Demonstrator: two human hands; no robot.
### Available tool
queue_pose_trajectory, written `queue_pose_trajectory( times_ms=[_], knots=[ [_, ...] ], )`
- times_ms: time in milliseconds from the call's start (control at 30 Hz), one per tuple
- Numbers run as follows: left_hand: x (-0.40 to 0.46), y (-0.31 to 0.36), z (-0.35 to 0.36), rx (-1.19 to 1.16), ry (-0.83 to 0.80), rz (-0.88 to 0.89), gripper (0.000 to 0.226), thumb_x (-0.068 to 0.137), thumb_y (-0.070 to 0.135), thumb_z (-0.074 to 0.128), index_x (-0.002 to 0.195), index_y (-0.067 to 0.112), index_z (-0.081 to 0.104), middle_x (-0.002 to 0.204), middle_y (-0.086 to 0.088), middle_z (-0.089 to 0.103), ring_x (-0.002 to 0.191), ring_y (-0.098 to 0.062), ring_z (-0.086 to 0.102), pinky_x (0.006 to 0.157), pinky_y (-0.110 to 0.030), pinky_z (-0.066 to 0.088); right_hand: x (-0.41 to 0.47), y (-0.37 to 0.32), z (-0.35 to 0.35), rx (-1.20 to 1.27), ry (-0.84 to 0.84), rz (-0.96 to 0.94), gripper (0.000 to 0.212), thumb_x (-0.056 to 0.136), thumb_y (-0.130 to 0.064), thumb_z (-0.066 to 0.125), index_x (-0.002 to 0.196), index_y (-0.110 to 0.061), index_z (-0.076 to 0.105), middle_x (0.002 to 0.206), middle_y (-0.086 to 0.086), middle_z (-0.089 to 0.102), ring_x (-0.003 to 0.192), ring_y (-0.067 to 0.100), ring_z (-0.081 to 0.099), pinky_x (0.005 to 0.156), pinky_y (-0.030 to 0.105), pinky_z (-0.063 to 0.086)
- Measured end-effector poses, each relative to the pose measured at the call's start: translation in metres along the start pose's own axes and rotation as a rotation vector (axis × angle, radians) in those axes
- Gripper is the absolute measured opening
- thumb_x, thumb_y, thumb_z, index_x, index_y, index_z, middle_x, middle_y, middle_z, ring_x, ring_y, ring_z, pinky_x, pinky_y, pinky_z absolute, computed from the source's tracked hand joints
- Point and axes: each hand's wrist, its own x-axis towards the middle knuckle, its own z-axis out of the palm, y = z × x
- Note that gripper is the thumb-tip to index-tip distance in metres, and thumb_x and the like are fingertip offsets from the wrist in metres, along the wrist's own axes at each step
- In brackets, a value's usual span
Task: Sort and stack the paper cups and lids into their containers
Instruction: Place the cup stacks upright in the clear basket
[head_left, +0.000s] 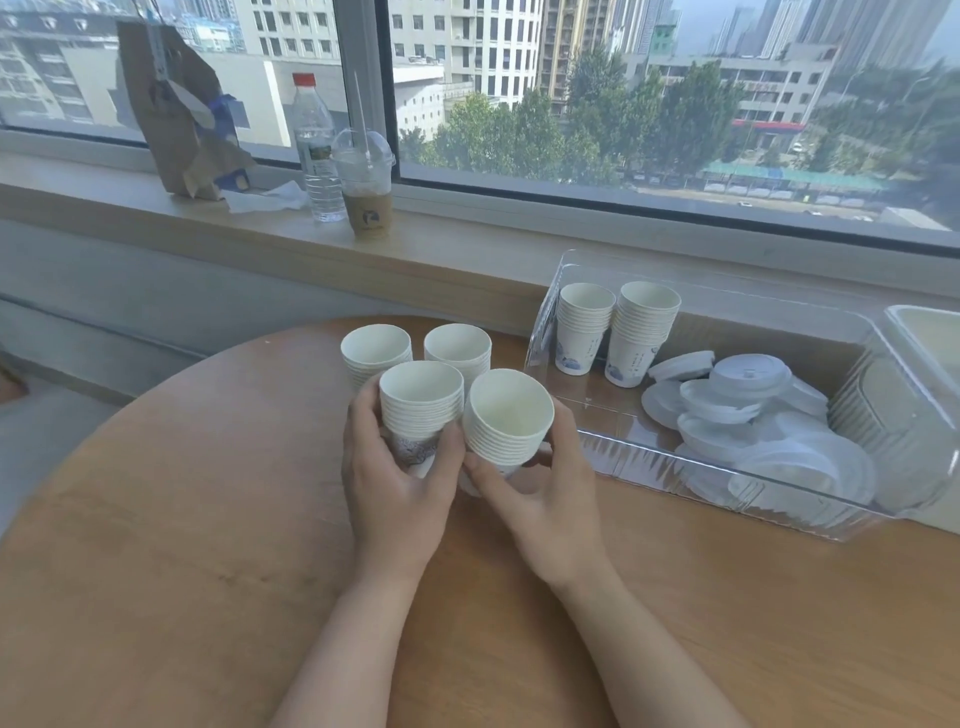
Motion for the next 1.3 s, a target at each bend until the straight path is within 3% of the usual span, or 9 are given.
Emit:
queue_pose_trajectory(
  times_ms=[100, 300, 367, 533, 633, 767, 933, 1100, 1300],
  knots=[
    [-0.002, 0.002, 0.007, -0.015, -0.035, 0.013, 0.068, 0.082, 0.044, 0.076, 0.14, 0.016, 0.054, 0.131, 0.0, 0.066, 0.118, -0.024, 0.066, 0.097, -0.051, 0.056, 0.002, 0.0, -0.005, -0.062, 0.069, -0.009, 0.06, 0.081, -0.052, 0.08, 0.133, -0.04, 0.053, 0.125, -0.017, 0.069, 0.115, 0.014, 0.066, 0.089, 0.014, 0.046],
    [-0.005, 0.011, 0.023, -0.025, -0.068, 0.027, 0.072, 0.083, 0.055, 0.072, 0.138, 0.011, 0.057, 0.12, 0.015, 0.065, 0.101, 0.002, 0.065, 0.086, -0.015, 0.05, 0.003, 0.003, -0.017, -0.137, 0.198, -0.039, 0.061, 0.081, -0.05, 0.083, 0.134, -0.036, 0.056, 0.119, -0.014, 0.07, 0.107, 0.014, 0.067, 0.084, 0.014, 0.048],
    [-0.006, 0.01, 0.026, -0.013, -0.092, 0.024, 0.073, 0.082, 0.058, 0.072, 0.138, 0.014, 0.057, 0.12, 0.014, 0.065, 0.102, -0.002, 0.067, 0.086, -0.023, 0.055, 0.005, 0.001, -0.023, -0.107, 0.221, -0.038, 0.058, 0.082, -0.05, 0.084, 0.131, -0.033, 0.058, 0.118, -0.013, 0.071, 0.108, 0.013, 0.068, 0.085, 0.013, 0.048],
    [-0.01, 0.009, 0.03, 0.029, -0.16, 0.036, 0.075, 0.083, 0.062, 0.072, 0.142, 0.019, 0.054, 0.128, 0.001, 0.066, 0.113, -0.02, 0.067, 0.092, -0.046, 0.057, 0.015, -0.016, -0.041, -0.052, 0.31, -0.042, 0.047, 0.085, -0.056, 0.08, 0.121, -0.034, 0.06, 0.112, -0.009, 0.072, 0.104, 0.017, 0.07, 0.086, 0.029, 0.054],
    [-0.013, 0.012, 0.03, 0.036, -0.188, 0.049, 0.076, 0.084, 0.066, 0.069, 0.143, 0.02, 0.052, 0.127, 0.011, 0.063, 0.114, -0.013, 0.065, 0.093, -0.042, 0.057, 0.027, -0.024, -0.052, -0.05, 0.361, -0.049, 0.038, 0.086, -0.05, 0.082, 0.116, -0.036, 0.061, 0.103, -0.011, 0.07, 0.092, 0.012, 0.068, 0.075, 0.028, 0.054],
    [-0.014, 0.01, 0.03, 0.036, -0.202, 0.046, 0.075, 0.085, 0.067, 0.068, 0.142, 0.022, 0.051, 0.12, 0.031, 0.057, 0.104, 0.012, 0.06, 0.088, -0.03, 0.055, 0.056, -0.021, -0.063, -0.188, 0.299, 0.053, 0.049, 0.08, -0.046, 0.086, 0.121, -0.036, 0.06, 0.104, -0.025, 0.07, 0.092, 0.001, 0.068, 0.073, 0.016, 0.053],
    [-0.013, 0.01, 0.029, 0.05, -0.244, 0.028, 0.076, 0.084, 0.068, 0.067, 0.143, 0.024, 0.049, 0.126, 0.008, 0.066, 0.109, -0.019, 0.068, 0.089, -0.046, 0.058, 0.093, 0.0, -0.074, -0.398, 0.162, 0.269, 0.067, 0.075, -0.042, 0.093, 0.13, -0.024, 0.061, 0.109, -0.014, 0.071, 0.098, 0.006, 0.068, 0.079, 0.028, 0.058],
    [-0.012, 0.012, 0.029, 0.064, -0.251, 0.021, 0.077, 0.083, 0.068, 0.066, 0.144, 0.023, 0.05, 0.125, 0.01, 0.068, 0.108, -0.017, 0.07, 0.089, -0.044, 0.058, 0.11, 0.018, -0.077, -0.524, 0.096, 0.373, 0.069, 0.075, -0.041, 0.093, 0.131, -0.021, 0.059, 0.117, -0.008, 0.068, 0.109, 0.015, 0.065, 0.08, 0.027, 0.048],
    [-0.013, 0.013, 0.029, 0.092, -0.259, 0.041, 0.077, 0.084, 0.068, 0.065, 0.143, 0.02, 0.052, 0.128, 0.007, 0.069, 0.109, -0.018, 0.069, 0.089, -0.043, 0.057, 0.122, 0.028, -0.074, -0.566, 0.081, 0.429, 0.077, 0.073, -0.041, 0.095, 0.135, -0.021, 0.055, 0.124, -0.004, 0.067, 0.115, 0.021, 0.063, 0.098, 0.044, 0.054]
  ],
)
